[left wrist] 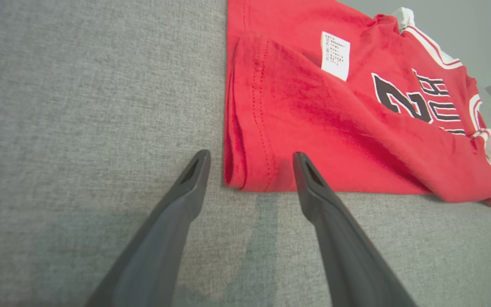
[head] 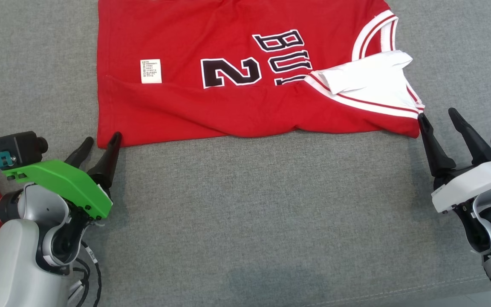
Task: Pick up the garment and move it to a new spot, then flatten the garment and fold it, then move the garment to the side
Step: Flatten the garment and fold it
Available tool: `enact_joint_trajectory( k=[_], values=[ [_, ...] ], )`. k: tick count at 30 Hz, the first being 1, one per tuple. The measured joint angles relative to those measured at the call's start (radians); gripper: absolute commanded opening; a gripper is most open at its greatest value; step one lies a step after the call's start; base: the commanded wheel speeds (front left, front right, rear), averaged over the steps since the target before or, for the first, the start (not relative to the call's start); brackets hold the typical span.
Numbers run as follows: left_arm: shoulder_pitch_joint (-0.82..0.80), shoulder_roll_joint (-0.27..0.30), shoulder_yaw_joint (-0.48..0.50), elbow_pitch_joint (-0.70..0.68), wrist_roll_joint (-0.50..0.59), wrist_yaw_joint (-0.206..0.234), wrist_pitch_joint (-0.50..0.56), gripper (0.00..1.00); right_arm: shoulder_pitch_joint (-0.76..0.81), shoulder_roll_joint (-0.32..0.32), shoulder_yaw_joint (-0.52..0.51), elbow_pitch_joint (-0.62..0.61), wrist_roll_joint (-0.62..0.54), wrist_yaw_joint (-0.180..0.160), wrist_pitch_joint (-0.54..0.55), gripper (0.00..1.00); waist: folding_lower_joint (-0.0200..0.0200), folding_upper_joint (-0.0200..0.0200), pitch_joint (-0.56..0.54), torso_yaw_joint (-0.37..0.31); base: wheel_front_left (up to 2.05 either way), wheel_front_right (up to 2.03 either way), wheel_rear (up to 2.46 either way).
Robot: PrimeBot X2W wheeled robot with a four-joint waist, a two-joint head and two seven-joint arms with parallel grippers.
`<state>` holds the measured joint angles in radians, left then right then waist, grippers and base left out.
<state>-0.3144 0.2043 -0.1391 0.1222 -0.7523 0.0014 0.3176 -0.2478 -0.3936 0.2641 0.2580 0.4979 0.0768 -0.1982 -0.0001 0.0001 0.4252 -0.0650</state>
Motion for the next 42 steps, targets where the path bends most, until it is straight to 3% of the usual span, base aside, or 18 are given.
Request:
enact_joint_trajectory(
  k=[26, 27, 29, 31, 32, 33, 34, 42],
  values=[
    [-0.067, -0.003, -0.046, 0.038, 0.000, 0.011, 0.074, 1.00, -0.063, 0.054, 0.023, 0.090, 0.076, 0.011, 0.085, 0.98, 0.0000, 0.0000, 0.031, 0.017, 0.00, 0.00, 0.00],
    [-0.070, -0.003, -0.049, 0.041, 0.000, 0.011, 0.077, 1.00, -0.070, 0.054, 0.025, 0.094, 0.076, 0.011, 0.087, 0.89, 0.0000, 0.0000, 0.032, 0.018, 0.00, 0.00, 0.00],
    [-0.076, -0.003, -0.055, 0.047, 0.000, 0.011, 0.084, 1.00, -0.084, 0.055, 0.027, 0.100, 0.076, 0.011, 0.095, 0.48, 0.0000, 0.0000, 0.035, 0.020, 0.00, 0.00, 0.00],
    [-0.079, -0.003, -0.058, 0.050, 0.000, 0.010, 0.087, 1.00, -0.096, 0.056, 0.029, 0.107, 0.079, 0.012, 0.097, 0.27, 0.0000, 0.0000, 0.037, 0.022, 0.00, 0.00, 0.00],
    [-0.081, -0.003, -0.060, 0.052, -0.001, 0.008, 0.089, 1.00, -0.101, 0.057, 0.028, 0.110, 0.087, 0.015, 0.103, 0.09, 0.0000, 0.0000, 0.038, 0.023, 0.00, 0.00, 0.00],
    [-0.084, -0.004, -0.062, 0.055, -0.002, 0.007, 0.095, 0.76, -0.104, 0.058, 0.028, 0.113, 0.095, 0.019, 0.104, 0.00, 0.0000, 0.0000, 0.039, 0.023, 0.00, 0.00, 0.00],
    [-0.087, -0.004, -0.065, 0.056, -0.002, 0.003, 0.099, 0.00, -0.108, 0.060, 0.028, 0.117, 0.100, 0.019, 0.104, 0.00, 0.0000, 0.0000, 0.040, 0.024, 0.00, 0.00, 0.00],
    [-0.093, -0.006, -0.093, 0.063, -0.044, -0.047, 0.143, 0.00, -0.118, 0.046, 0.023, 0.135, 0.118, 0.029, 0.107, 0.00, 0.0000, 0.0000, 0.029, 0.030, 0.00, 0.00, 0.00]
  ],
)
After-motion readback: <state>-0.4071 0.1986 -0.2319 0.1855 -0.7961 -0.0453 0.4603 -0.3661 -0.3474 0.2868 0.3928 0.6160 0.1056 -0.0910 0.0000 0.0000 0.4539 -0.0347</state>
